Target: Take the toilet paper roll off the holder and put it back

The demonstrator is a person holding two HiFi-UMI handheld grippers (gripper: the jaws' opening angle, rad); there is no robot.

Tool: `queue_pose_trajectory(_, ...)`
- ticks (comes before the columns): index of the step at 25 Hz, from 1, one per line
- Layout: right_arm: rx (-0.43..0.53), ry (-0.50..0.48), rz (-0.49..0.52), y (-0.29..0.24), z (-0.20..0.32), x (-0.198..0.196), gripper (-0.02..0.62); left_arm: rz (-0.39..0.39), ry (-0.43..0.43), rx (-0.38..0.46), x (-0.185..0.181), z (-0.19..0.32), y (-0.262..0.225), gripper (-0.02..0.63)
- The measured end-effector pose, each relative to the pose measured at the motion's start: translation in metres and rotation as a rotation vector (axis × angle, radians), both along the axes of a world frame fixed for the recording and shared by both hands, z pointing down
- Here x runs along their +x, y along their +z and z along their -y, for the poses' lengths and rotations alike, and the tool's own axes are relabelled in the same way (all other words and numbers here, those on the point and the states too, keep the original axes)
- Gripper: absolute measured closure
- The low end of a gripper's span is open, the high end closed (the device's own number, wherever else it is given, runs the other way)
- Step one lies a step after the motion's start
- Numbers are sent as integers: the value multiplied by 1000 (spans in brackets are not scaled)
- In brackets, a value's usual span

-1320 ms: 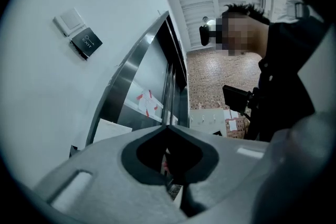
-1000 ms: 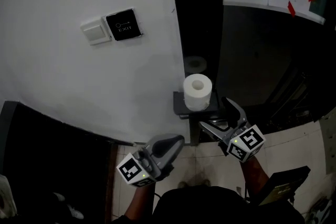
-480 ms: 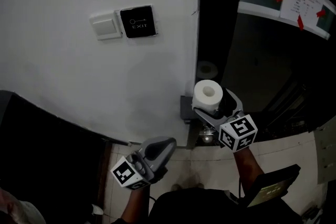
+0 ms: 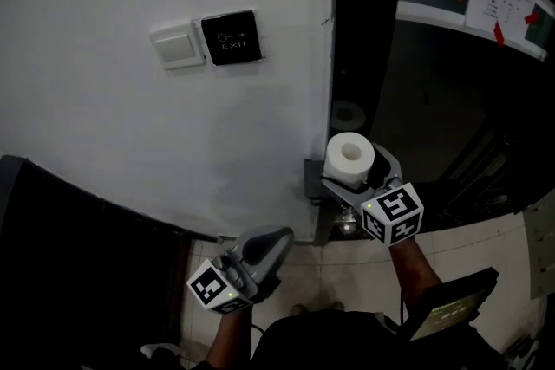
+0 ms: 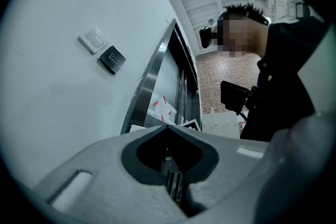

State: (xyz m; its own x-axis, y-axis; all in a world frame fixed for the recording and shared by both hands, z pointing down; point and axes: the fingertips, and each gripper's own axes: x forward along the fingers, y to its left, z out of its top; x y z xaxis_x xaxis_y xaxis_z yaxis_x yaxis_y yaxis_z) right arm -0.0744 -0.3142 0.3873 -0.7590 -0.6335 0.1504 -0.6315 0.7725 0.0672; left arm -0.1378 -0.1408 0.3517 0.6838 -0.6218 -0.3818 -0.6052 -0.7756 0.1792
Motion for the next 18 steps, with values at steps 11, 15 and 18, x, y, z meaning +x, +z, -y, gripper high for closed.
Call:
queue_pose_trajectory(11, 81, -28, -10, -6, -6, 4, 153, 0, 14, -2, 5, -4, 1, 609)
queue_pose_trajectory(15, 151, -38, 59, -34, -18, 14, 155, -5, 17, 0, 6, -3, -2, 609)
queue_pose_trajectory(18, 199, -105, 183, -61, -44, 25, 154, 26, 12, -5, 9, -1, 2, 609)
